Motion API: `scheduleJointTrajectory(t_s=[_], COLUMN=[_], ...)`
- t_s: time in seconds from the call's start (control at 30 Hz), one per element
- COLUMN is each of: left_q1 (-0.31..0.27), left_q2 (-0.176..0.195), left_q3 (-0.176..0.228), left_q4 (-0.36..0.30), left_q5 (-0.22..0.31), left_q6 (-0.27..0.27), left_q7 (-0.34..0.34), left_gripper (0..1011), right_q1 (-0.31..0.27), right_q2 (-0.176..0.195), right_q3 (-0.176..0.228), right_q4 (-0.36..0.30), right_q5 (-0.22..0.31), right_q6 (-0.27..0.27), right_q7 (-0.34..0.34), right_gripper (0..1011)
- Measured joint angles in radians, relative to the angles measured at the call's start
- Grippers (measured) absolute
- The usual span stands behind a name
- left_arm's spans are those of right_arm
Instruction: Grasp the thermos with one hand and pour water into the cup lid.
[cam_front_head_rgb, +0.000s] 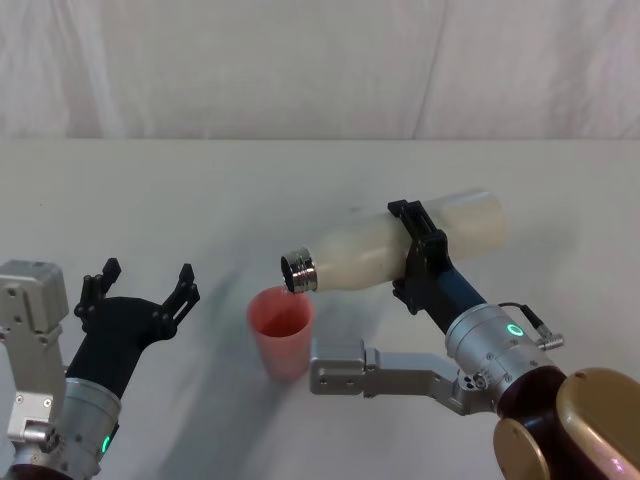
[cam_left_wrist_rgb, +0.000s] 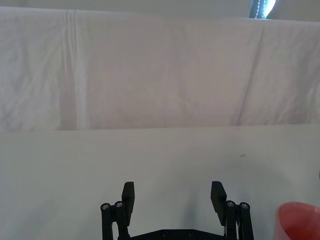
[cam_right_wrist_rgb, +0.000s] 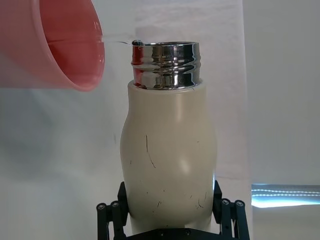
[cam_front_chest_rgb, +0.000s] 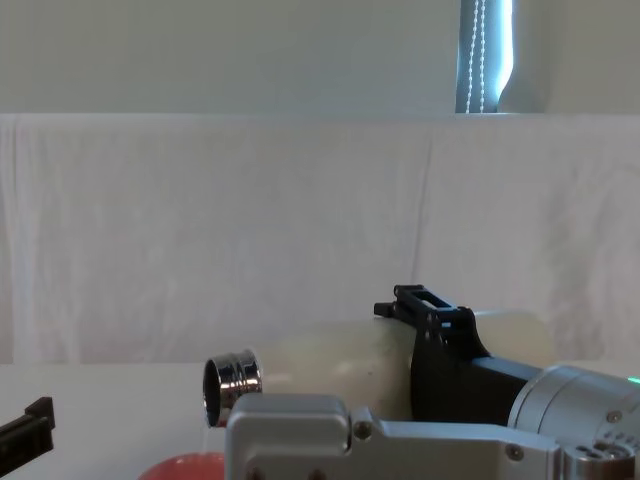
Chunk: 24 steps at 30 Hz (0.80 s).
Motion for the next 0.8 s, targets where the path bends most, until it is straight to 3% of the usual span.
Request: scheduleJointTrajectory(t_s=[0.8], left_q1=[0.0], left_q2=[0.0], left_q3=[0.0], left_q4=[0.0], left_q5=[0.0], left_q6=[0.0], left_q7=[0.0], left_gripper=[1001], right_q1=[0.015], right_q2=[0.005], right_q3=[-0.004], right_q4=[-0.015], right_q5=[-0.012], right_q6=[0.009], right_q7=[0.023], right_gripper=[960])
